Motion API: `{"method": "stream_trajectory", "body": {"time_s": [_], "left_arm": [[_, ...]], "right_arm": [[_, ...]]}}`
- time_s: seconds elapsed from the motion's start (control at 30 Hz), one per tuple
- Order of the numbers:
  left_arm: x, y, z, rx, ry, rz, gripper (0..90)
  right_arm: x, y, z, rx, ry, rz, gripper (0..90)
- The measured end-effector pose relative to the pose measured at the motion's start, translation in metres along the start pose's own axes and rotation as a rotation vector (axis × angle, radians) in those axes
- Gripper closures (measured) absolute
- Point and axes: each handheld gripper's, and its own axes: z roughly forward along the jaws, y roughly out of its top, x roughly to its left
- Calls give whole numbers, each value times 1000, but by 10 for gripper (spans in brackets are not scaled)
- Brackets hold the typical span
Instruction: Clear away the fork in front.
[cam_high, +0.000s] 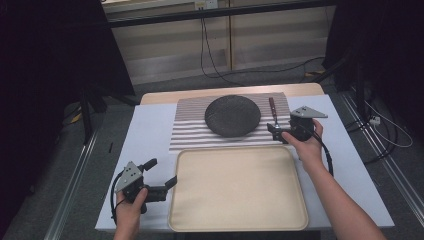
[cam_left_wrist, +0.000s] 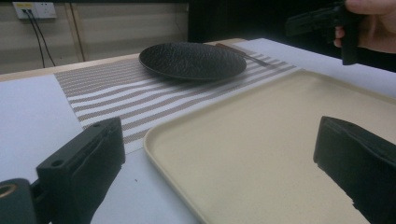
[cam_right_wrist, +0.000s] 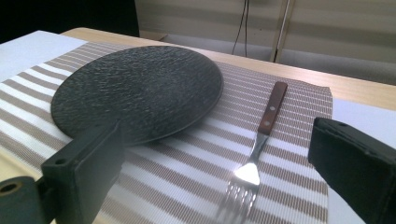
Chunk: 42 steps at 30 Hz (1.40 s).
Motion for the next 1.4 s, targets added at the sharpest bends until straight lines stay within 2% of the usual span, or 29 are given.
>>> {"method": "stream_trajectory", "body": {"time_s": [0.23,0.43,0.5,0.63,0.7,0.77,0.8,0.83,0.87,0.9,0.93,0.97,1.0,1.07,1.1,1.13,1.17,1.2,1.4], "left_arm": [[-1,0,0,-6,-5,-8,23],[0,0,0,-2,-8,-5,24],[1,0,-1,-1,-5,-8,24],[2,0,-2,-6,-2,-17,24],[2,0,-1,-1,0,-21,24],[2,-1,-1,5,0,-15,26],[2,-1,-1,4,3,-15,26],[2,-1,-1,7,3,-11,26],[1,0,-1,3,4,-19,26],[1,0,-1,3,4,-19,26],[1,0,-2,0,6,-15,26],[1,0,-2,0,6,-15,26],[2,0,-2,2,8,-14,26],[2,-1,-2,8,10,-9,26],[2,-1,-2,7,10,-12,26],[2,-1,-2,7,9,-16,26],[2,-1,-2,7,9,-16,26],[2,-1,-2,7,10,-16,26],[2,-1,-1,10,10,-12,26]], "right_arm": [[-6,9,18,17,-27,-8,36],[-16,12,34,34,-48,10,54],[-20,11,39,43,-60,20,55],[-32,8,48,53,-79,72,61],[-36,6,51,59,-84,90,110],[-38,5,53,69,-90,90,127],[-41,2,56,97,-94,86,182],[-41,2,56,97,-94,86,182],[-44,1,59,105,-106,93,240],[-44,1,59,105,-106,93,240],[-46,2,62,116,-112,91,306],[-46,2,62,116,-112,91,306],[-47,4,64,125,-122,76,349],[-48,5,66,134,-122,87,359],[-49,6,68,140,-123,96,390],[-49,6,71,151,-117,97,459],[-49,6,71,151,-117,97,459],[-49,4,75,176,-104,110,486],[-48,2,86,218,-108,105,561]]}}
